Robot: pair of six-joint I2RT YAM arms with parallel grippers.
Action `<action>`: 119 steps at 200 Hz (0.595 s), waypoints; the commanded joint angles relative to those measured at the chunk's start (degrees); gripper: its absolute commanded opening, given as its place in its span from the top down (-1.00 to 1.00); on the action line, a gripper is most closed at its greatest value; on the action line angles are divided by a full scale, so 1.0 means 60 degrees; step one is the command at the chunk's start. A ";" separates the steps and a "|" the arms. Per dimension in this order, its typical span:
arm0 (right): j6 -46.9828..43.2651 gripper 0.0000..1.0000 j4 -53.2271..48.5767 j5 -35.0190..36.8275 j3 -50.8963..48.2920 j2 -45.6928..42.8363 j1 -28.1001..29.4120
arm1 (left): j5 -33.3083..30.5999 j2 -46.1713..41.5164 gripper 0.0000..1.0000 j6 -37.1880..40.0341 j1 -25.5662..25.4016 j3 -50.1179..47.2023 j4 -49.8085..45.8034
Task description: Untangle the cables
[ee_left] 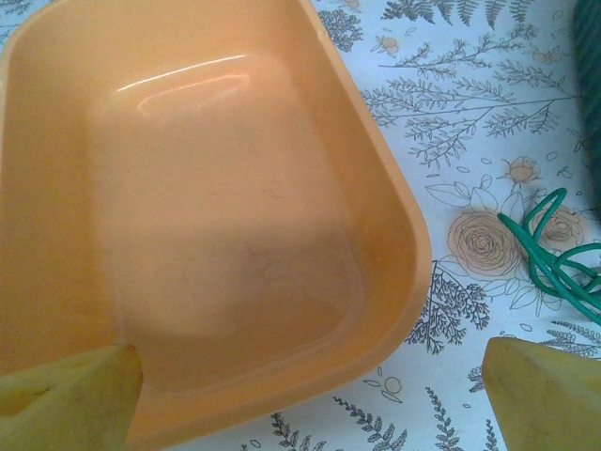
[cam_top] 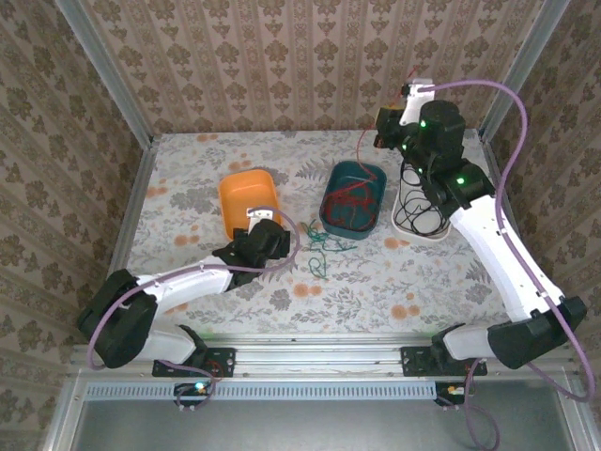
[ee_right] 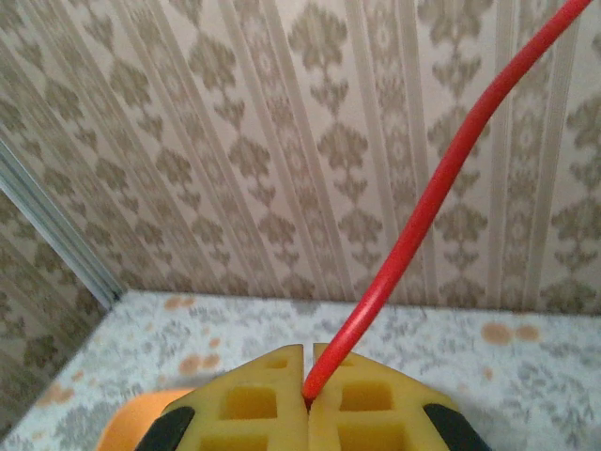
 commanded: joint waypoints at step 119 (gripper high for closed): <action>0.0233 1.00 0.0806 0.0933 -0.0363 0.2122 -0.0178 | 0.0029 0.0001 -0.89 0.0112 -0.0065 0.0146 0.0024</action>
